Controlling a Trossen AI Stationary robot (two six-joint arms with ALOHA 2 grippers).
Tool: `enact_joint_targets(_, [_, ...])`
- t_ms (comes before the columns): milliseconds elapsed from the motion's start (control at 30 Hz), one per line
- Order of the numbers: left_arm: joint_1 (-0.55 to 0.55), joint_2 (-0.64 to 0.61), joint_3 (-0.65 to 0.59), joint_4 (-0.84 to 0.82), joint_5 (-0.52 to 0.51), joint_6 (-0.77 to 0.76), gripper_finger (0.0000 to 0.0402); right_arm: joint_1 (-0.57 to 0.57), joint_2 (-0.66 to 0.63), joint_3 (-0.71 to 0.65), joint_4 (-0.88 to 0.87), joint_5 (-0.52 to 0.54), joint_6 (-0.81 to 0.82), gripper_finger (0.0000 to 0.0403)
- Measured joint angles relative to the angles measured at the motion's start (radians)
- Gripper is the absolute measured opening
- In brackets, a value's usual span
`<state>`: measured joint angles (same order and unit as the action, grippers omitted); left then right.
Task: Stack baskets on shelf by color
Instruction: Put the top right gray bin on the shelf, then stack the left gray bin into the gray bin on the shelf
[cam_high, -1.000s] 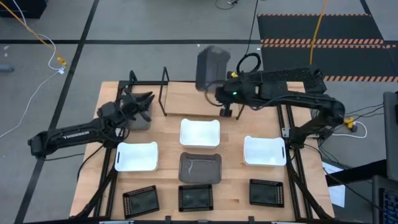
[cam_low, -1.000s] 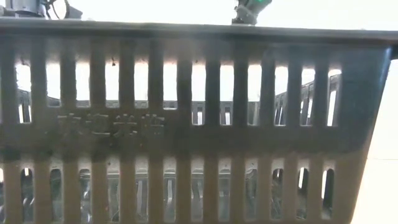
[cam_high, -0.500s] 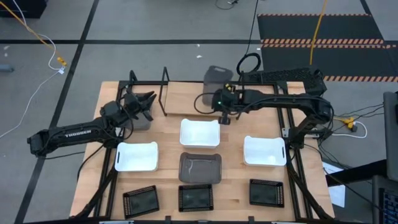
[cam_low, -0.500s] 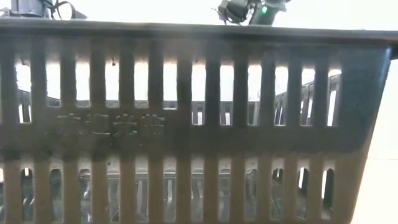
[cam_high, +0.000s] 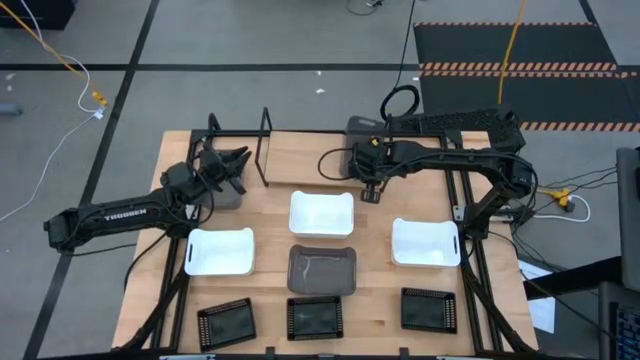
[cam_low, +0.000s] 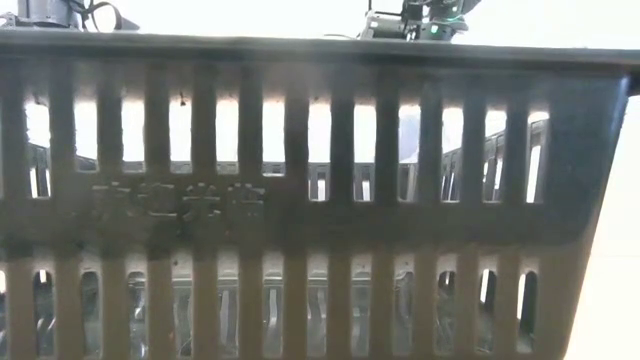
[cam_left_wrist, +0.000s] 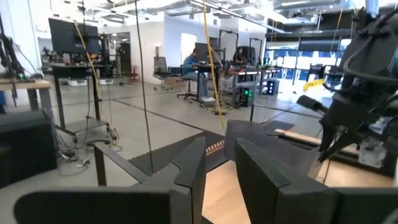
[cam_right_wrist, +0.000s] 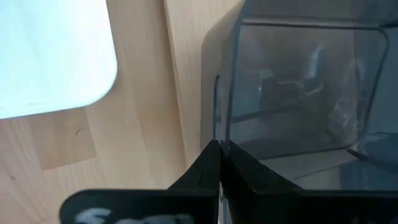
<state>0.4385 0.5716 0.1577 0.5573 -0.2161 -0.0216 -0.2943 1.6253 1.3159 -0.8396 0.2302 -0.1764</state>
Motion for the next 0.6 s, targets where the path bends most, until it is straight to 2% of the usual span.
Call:
enact_joint_targets(133, [0.0, 0.0, 0.017, -0.031, -0.001, -0.052, 0.0088, 0.0, 0.0, 0.0, 0.0, 0.0, 0.0, 0.0013])
enact_joint_targets(300, [-0.001, 0.0, 0.077, -0.164, -0.001, -0.048, 0.0088, 0.0, 0.0, 0.0, 0.022, 0.0, -0.001, 0.0039])
enact_joint_targets(500, [-0.023, 0.035, 0.216, -0.571, -0.013, -0.103, 0.0088, 0.0, -0.043, 0.0, 0.06, 0.006, 0.019, 0.0081])
enact_joint_targets(600, [-0.036, 0.074, 0.263, -0.681, -0.031, -0.135, 0.0088, 0.006, -0.077, 0.0, 0.135, 0.006, 0.028, 0.0101])
